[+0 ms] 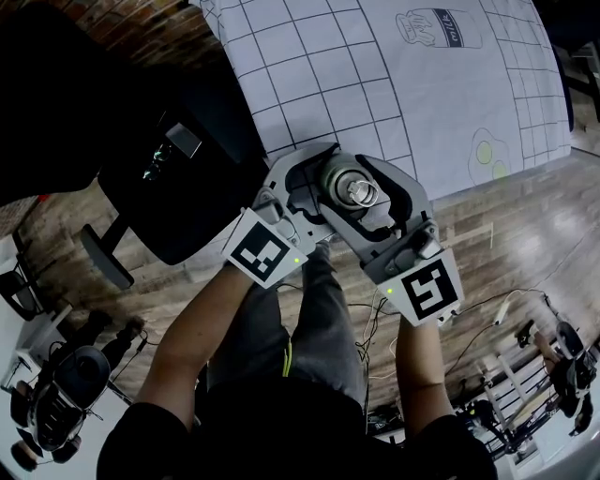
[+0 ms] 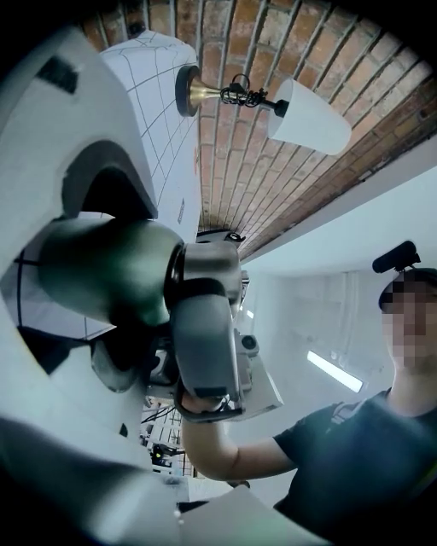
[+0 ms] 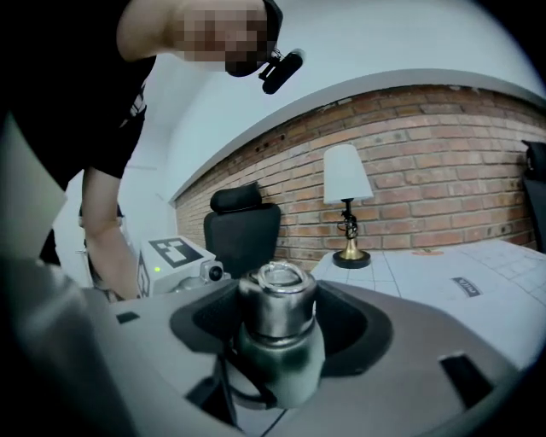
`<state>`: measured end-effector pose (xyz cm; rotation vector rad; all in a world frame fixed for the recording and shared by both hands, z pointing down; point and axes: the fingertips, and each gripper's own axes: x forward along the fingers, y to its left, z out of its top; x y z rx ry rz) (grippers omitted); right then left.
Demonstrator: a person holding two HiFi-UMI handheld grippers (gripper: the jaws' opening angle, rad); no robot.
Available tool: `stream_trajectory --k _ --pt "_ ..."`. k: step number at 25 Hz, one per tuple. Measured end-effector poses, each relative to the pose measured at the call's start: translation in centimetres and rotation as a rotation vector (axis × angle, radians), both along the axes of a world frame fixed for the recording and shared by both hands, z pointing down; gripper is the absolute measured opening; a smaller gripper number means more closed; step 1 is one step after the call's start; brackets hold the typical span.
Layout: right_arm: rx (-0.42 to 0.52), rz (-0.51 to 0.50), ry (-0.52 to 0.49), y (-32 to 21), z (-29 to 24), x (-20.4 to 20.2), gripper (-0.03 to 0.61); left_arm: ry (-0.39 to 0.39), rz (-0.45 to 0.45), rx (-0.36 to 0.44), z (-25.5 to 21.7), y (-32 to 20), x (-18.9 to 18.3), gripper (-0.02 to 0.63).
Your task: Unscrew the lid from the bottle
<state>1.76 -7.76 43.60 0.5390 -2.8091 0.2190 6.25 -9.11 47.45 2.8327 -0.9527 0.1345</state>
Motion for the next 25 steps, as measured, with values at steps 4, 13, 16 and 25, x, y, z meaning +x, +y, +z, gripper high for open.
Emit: stream_trajectory --k 4,13,16,25 --pt "0.033 -0.129 -0.007 0.1 -0.6 -0.3 0.264 -0.014 0.007 0.007 0.0 0.0 0.1 0.380" --pt "0.026 -0.102 -0.054 -0.1 -1.4 -0.2 0.264 -0.018 0.007 0.009 0.0 0.0 0.1 0.380" --pt "0.030 -0.090 -0.053 -0.1 -1.7 0.1 0.264 -0.017 0.006 0.005 0.1 0.0 0.2 0.380" --pt "0.024 -0.014 -0.051 0.2 -3.7 1.7 0.264 0.004 0.003 -0.015 0.3 0.0 0.2 0.382"
